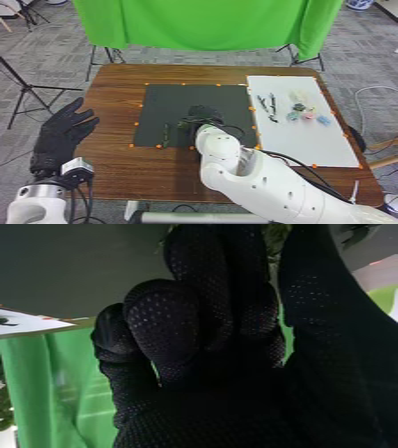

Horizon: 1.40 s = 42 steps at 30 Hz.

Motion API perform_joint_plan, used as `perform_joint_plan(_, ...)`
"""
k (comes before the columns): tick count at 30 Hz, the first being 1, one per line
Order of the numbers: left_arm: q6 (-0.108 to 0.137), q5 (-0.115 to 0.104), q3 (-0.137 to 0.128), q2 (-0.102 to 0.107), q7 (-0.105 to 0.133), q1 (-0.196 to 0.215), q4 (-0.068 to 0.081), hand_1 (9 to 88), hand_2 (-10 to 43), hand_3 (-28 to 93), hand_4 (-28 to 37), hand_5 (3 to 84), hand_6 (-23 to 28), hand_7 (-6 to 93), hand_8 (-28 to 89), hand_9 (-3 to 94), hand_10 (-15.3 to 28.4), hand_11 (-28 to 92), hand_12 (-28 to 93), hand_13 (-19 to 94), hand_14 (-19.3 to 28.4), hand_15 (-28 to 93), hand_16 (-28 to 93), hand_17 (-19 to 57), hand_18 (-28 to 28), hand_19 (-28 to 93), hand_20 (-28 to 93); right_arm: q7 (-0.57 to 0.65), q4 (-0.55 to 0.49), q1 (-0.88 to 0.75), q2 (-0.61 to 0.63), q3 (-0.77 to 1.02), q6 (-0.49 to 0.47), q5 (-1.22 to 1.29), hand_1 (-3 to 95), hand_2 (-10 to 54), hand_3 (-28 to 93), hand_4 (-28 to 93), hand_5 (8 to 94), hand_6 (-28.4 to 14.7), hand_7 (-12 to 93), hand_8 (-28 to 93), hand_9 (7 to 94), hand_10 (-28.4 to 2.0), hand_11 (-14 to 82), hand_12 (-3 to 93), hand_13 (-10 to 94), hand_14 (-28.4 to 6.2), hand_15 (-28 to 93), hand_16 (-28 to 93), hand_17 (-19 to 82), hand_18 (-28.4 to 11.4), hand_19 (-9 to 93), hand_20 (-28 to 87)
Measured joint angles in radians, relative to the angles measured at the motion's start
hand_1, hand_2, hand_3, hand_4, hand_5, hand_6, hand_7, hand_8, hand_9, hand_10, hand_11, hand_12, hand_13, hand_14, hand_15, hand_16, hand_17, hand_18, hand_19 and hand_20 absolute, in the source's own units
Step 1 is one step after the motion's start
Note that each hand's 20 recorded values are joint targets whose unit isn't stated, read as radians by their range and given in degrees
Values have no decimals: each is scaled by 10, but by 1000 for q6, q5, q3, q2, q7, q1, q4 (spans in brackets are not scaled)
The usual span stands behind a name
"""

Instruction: Arrange flowers

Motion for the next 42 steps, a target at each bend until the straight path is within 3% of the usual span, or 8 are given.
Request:
perform_joint_plan(15, 0, 0, 1, 2, -1, -2, 1, 251, 62, 816, -196, 348, 87, 146, -104, 338, 201, 276, 91, 253, 264, 487, -96, -82, 230, 610, -49, -9, -15, -6, -5, 8, 23, 11, 369, -95, 810, -273, 834, -38, 229, 39, 818, -164, 441, 198, 764, -115, 756, 153, 412, -281, 932, 477)
perform_joint_plan(24, 2, 0, -7, -5, -1, 22, -6, 251, 63, 815, -197, 349, 87, 147, -105, 338, 202, 276, 91, 252, 264, 487, -96, -82, 230, 610, -49, -32, -137, 4, 84, 1, 143, 2, 334, -71, 823, -250, 814, -40, 254, -90, 783, -178, 450, 185, 741, -124, 759, 149, 398, -281, 932, 441)
perform_joint_plan(29, 5, 0, -10, -10, 0, 37, -13, 252, 63, 814, -199, 349, 87, 148, -105, 338, 201, 276, 91, 252, 264, 486, -96, -82, 230, 611, -49, -40, -190, -23, 140, 112, 140, 15, 328, -64, 826, -244, 796, -43, 243, -110, 765, -186, 442, 185, 729, -129, 760, 144, 390, -283, 932, 427)
perform_joint_plan(35, 8, 0, -8, -14, 1, 48, -16, 251, 63, 814, -199, 349, 87, 147, -105, 338, 201, 278, 92, 252, 264, 485, -96, -82, 230, 611, -50, -11, -174, -13, 233, 145, 124, 64, 315, -64, 830, -243, 726, -60, 251, -135, 716, -197, 445, 179, 694, -138, 751, 127, 357, -283, 931, 341)
perform_joint_plan(42, 13, 0, -3, -15, 4, 52, -17, 251, 62, 814, -201, 349, 88, 147, -105, 338, 201, 278, 91, 252, 264, 486, -95, -82, 230, 611, -50, 40, -84, 9, 304, 142, 126, 107, 308, -70, 834, -247, 686, -75, 251, -138, 680, -205, 466, 175, 679, -139, 756, 115, 348, -284, 932, 304)
